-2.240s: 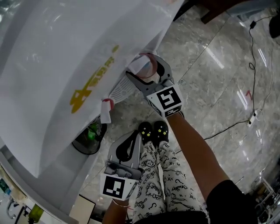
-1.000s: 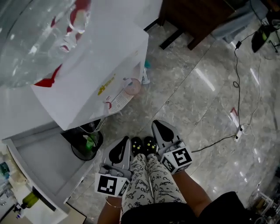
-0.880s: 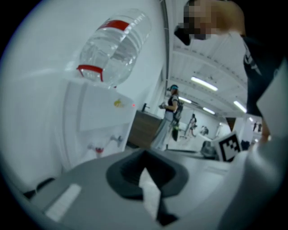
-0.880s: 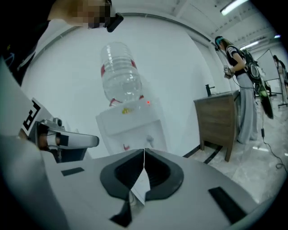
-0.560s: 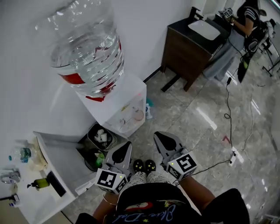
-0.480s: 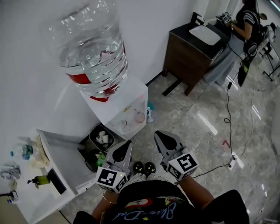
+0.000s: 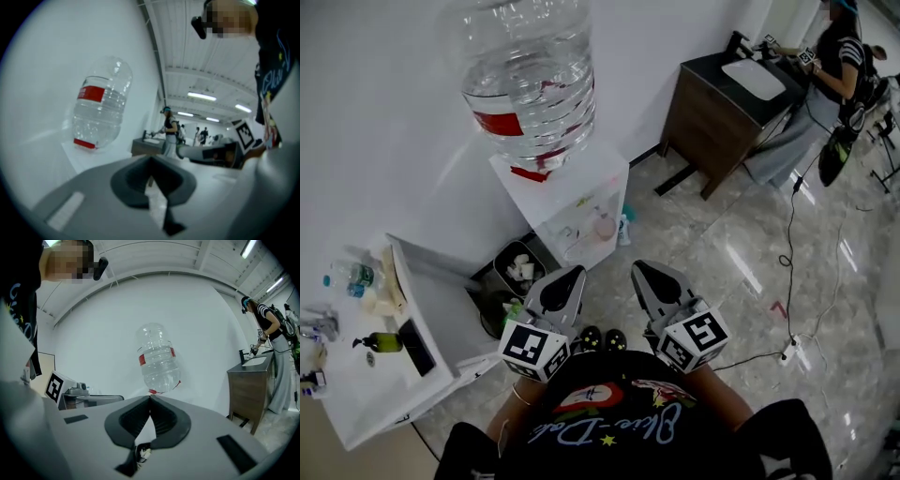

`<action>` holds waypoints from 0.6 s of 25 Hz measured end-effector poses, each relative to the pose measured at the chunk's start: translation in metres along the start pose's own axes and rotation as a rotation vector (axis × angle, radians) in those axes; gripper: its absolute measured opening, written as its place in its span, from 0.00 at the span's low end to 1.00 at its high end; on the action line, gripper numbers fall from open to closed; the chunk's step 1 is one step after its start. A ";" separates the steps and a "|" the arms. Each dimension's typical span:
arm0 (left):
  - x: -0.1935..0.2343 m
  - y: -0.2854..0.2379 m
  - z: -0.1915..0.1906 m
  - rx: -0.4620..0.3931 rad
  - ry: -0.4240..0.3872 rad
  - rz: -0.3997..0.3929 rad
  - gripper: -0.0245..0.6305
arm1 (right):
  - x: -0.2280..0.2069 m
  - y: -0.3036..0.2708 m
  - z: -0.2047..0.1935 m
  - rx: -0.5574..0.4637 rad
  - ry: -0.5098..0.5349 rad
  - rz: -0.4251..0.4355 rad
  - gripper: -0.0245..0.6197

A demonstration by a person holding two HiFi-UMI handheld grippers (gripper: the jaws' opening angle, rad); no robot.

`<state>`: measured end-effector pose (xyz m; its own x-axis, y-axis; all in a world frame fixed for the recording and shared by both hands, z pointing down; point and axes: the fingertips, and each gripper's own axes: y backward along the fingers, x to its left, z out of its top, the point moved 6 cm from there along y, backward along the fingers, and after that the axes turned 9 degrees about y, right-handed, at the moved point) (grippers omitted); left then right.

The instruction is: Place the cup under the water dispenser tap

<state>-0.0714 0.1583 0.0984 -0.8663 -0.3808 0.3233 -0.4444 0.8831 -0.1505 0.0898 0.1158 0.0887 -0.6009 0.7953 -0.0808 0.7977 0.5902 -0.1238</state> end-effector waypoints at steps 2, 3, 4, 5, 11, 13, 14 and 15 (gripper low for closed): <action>0.002 0.003 0.001 -0.011 0.006 0.016 0.03 | 0.003 0.000 0.000 0.004 0.000 0.008 0.06; 0.003 0.005 0.001 -0.014 0.010 0.024 0.03 | 0.004 -0.001 0.000 0.005 0.002 0.015 0.06; 0.005 0.006 0.000 -0.015 0.012 0.030 0.03 | 0.005 -0.002 0.001 0.003 0.003 0.023 0.06; 0.005 0.007 0.000 -0.014 0.013 0.034 0.03 | 0.006 -0.003 0.002 0.001 0.005 0.031 0.06; 0.007 0.007 -0.001 -0.005 0.013 0.048 0.03 | 0.010 -0.007 0.004 -0.008 0.001 0.071 0.06; 0.007 0.006 0.000 -0.003 0.012 0.050 0.03 | 0.009 -0.008 0.003 -0.005 -0.002 0.082 0.06; 0.008 0.005 0.000 -0.002 0.013 0.051 0.03 | 0.009 -0.009 0.003 -0.003 -0.003 0.087 0.06; 0.008 0.004 0.000 -0.002 0.014 0.052 0.03 | 0.009 -0.010 0.003 -0.002 -0.003 0.091 0.06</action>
<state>-0.0805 0.1587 0.1005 -0.8850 -0.3305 0.3278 -0.3984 0.9021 -0.1659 0.0767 0.1167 0.0867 -0.5257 0.8453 -0.0949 0.8494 0.5155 -0.1136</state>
